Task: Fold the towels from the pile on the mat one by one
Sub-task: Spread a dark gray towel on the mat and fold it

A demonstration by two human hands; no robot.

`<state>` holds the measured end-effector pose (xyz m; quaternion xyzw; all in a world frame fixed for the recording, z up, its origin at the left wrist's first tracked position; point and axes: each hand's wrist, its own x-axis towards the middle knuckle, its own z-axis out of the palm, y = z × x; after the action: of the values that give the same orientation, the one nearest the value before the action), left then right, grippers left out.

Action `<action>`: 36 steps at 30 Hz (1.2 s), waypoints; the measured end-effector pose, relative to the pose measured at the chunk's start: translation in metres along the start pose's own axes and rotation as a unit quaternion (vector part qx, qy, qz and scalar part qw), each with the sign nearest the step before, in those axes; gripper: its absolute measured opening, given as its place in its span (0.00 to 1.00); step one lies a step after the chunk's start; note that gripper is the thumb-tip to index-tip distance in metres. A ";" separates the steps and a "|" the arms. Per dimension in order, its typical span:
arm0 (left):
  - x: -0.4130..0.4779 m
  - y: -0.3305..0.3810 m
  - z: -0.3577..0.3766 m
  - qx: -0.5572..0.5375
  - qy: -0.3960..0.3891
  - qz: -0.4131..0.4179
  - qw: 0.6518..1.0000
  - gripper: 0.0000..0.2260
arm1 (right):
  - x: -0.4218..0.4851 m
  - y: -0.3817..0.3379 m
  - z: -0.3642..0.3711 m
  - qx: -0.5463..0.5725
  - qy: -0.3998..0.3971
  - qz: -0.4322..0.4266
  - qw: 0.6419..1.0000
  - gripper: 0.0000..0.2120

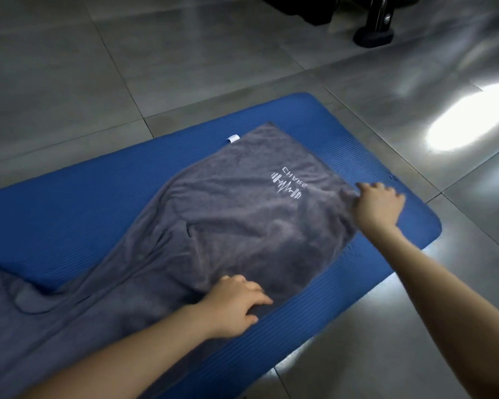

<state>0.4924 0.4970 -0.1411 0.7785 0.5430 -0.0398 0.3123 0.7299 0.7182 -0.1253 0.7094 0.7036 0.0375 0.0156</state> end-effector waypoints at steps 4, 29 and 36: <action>-0.033 -0.010 0.019 0.030 0.127 0.014 0.991 0.13 | -0.085 -0.029 0.035 0.052 0.000 -0.172 0.984 0.18; -0.294 -0.232 -0.051 0.249 0.228 -0.225 0.914 0.11 | -0.162 -0.247 -0.016 0.156 0.102 -0.459 0.869 0.10; -0.294 -0.313 -0.030 0.098 0.286 -0.430 0.851 0.13 | -0.120 -0.329 -0.002 -0.022 0.048 -0.598 0.800 0.20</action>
<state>0.0916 0.3387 -0.1376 0.4711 0.8819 0.0010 0.0172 0.4006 0.6010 -0.1515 0.1444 0.9869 0.0699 0.0170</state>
